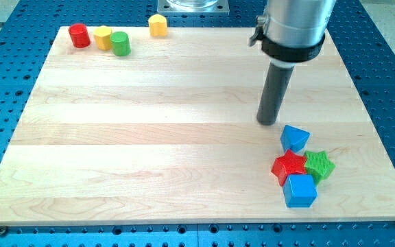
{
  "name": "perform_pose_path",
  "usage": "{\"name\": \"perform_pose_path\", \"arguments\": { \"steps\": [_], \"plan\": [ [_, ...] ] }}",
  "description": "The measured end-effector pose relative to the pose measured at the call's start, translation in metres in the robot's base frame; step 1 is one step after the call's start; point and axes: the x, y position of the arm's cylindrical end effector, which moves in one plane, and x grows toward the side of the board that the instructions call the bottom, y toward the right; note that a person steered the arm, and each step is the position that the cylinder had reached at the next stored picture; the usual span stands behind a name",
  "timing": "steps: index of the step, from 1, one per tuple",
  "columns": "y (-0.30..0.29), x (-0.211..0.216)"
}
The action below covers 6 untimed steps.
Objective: Push the triangle into the green star and red star
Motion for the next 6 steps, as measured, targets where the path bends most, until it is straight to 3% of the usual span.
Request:
{"name": "perform_pose_path", "arguments": {
  "steps": [2,3,5,6],
  "plan": [
    [0.027,0.059],
    [0.023,0.067],
    [-0.143,-0.018],
    [-0.257,-0.071]
  ]
}}
